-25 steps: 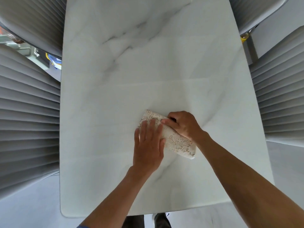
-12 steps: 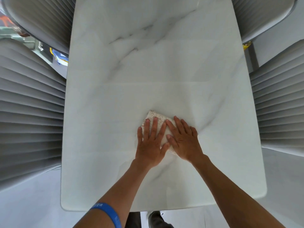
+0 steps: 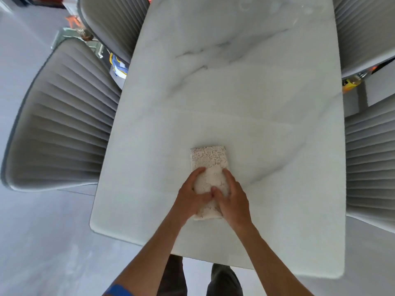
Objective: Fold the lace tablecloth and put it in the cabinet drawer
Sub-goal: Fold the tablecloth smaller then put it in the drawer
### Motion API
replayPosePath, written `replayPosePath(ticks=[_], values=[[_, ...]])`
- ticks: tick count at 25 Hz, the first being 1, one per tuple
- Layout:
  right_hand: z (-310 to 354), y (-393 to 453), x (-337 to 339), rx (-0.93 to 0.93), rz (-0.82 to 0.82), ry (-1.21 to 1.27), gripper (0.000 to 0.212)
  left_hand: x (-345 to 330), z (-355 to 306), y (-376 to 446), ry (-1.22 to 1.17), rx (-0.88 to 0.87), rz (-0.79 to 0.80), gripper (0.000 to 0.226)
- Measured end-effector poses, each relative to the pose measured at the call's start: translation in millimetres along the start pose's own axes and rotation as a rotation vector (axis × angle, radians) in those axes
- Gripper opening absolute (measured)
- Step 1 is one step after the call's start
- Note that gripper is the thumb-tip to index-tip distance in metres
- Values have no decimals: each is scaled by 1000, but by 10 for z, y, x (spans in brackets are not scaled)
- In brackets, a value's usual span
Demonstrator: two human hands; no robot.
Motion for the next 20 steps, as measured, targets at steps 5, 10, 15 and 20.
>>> replayPosePath(ticks=[5,10,15,20], values=[[428,-294,587,646,-193,-426,51,-155,-369,-722,-174,-225,-155,88],[1076,-827,826,935,-4,-128,57,139,-723,-1642,-414,-335,-316,91],[1483,-1579,525,846,267,269,56,441,-708,-2367,-624,-467,-261,85],[1523,-2545,-15,603,670,688,66,913,-87,-3077,-728,-438,-543,48]])
Point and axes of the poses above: each hand's wrist, its own y-axis towards the middle knuckle, its own x-axis out of the back of the hand, z = x × y, the point moved 3 cm from there along y, towards the middle knuckle, and after that the axes turned 8 degrees about -z, right-handed, at the moved point
